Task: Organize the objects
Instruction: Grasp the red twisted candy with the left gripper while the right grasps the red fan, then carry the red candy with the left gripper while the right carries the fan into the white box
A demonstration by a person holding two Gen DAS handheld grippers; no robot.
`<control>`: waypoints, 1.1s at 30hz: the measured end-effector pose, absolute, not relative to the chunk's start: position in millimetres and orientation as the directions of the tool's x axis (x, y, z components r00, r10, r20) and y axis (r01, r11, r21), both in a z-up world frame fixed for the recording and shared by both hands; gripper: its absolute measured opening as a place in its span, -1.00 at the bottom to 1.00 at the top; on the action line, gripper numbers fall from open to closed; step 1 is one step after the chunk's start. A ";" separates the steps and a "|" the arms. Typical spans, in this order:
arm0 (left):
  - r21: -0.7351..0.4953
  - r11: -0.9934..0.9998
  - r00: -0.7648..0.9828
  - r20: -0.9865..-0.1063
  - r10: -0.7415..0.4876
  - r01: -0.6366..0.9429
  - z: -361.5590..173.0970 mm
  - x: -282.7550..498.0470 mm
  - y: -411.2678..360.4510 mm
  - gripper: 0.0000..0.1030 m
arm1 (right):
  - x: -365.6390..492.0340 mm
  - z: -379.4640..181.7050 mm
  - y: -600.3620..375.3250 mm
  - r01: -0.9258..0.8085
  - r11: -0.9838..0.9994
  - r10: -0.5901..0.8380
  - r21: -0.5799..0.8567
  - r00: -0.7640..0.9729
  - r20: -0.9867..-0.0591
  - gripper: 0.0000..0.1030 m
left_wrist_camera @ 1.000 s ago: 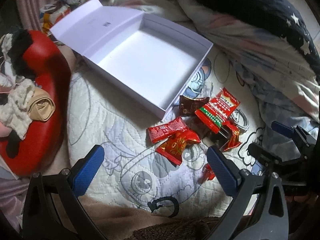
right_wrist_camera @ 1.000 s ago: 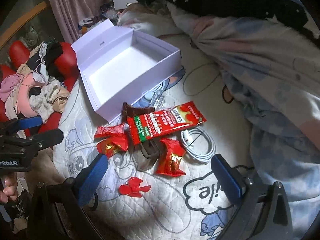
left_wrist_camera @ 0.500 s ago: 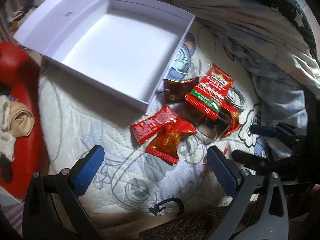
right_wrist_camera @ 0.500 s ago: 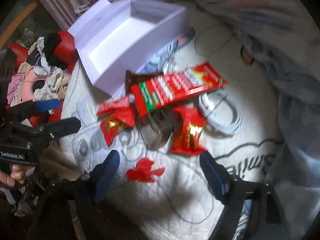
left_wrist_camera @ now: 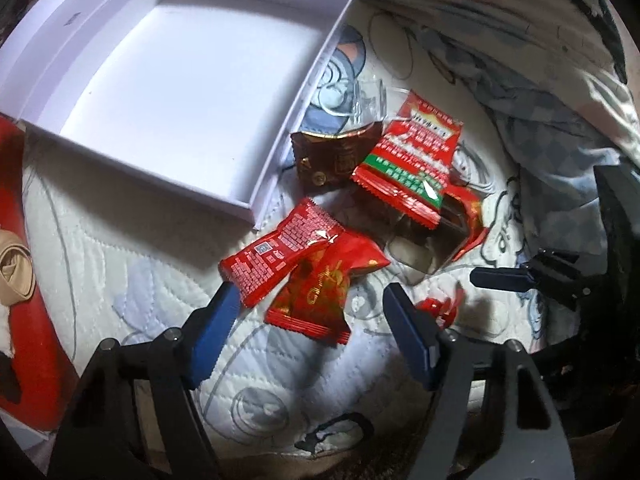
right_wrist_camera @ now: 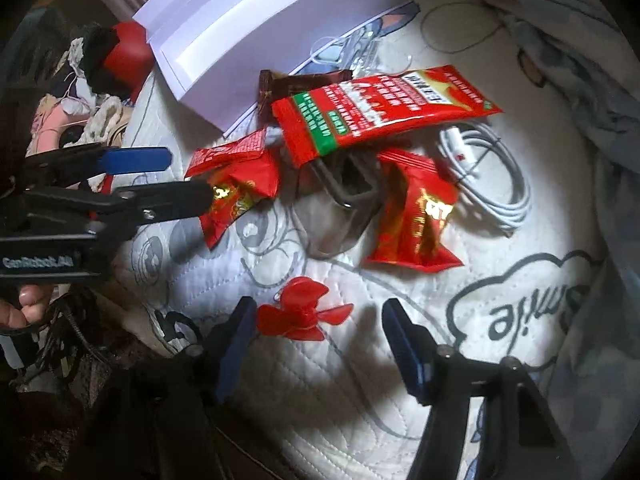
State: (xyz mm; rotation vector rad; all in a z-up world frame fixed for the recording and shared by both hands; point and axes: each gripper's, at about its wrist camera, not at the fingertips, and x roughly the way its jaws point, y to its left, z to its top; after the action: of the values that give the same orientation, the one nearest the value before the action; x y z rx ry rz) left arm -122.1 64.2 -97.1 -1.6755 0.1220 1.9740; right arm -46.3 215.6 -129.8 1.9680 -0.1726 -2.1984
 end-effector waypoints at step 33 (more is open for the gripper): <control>-0.362 -0.851 -0.074 -0.905 0.418 -0.380 -94.5 -100.8 49.6 -0.56 | -23.3 -119.1 231.2 0.084 -0.955 -0.292 0.284 -0.113 -0.950 -0.38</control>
State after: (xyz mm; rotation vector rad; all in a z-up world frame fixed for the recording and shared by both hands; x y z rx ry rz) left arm -100.8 49.6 -94.5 -1.6783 -0.0407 1.9726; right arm -23.3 231.2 -119.1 1.9033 -0.2309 -2.1587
